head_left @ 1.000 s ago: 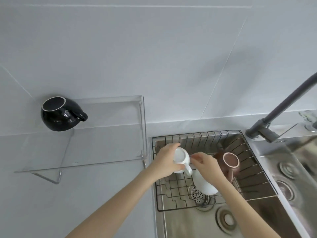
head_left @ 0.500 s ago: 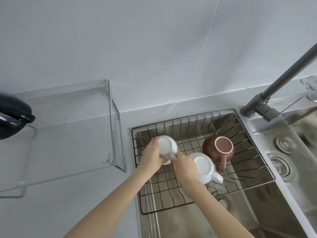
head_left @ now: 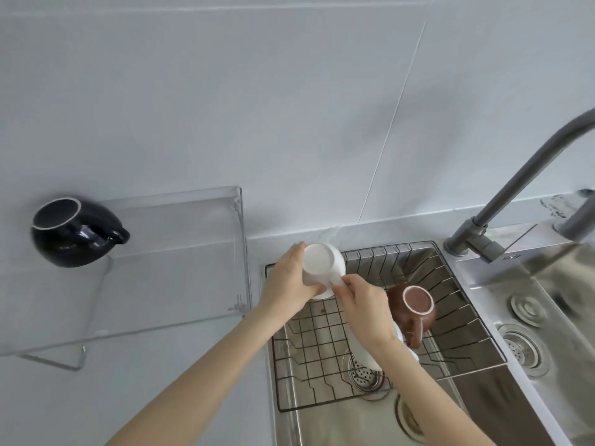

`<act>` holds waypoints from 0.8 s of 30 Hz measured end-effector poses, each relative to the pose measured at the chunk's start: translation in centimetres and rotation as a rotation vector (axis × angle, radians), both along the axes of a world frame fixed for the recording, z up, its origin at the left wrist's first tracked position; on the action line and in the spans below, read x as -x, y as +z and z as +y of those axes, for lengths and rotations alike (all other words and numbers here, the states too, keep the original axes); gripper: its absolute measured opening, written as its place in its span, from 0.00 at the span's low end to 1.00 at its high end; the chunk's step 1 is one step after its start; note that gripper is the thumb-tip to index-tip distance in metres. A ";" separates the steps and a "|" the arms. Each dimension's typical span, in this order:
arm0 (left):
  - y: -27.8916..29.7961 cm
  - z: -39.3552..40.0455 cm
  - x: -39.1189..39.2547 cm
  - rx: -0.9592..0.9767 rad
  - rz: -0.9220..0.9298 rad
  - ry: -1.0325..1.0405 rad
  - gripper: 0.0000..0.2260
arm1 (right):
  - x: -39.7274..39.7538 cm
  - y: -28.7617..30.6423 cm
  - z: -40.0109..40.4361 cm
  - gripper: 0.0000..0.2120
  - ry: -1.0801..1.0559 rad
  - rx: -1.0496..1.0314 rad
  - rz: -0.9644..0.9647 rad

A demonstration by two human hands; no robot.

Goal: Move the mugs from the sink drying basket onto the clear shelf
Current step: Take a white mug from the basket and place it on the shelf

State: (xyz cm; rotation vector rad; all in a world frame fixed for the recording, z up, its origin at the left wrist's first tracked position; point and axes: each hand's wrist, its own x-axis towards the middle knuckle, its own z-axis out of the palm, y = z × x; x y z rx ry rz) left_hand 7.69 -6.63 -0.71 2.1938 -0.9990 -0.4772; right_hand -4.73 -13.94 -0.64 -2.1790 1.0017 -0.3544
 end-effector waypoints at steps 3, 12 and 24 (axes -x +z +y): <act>4.0 1.3 -0.6 0.114 -0.067 0.027 0.37 | -0.6 3.9 0.5 0.10 0.044 0.073 -0.112; 13.5 9.8 -3.8 0.319 -0.212 0.196 0.32 | -5.0 12.9 5.9 0.09 0.263 0.135 -0.299; 12.6 23.9 -8.3 0.270 -0.126 0.435 0.27 | -12.8 12.1 17.0 0.10 0.512 0.029 -0.250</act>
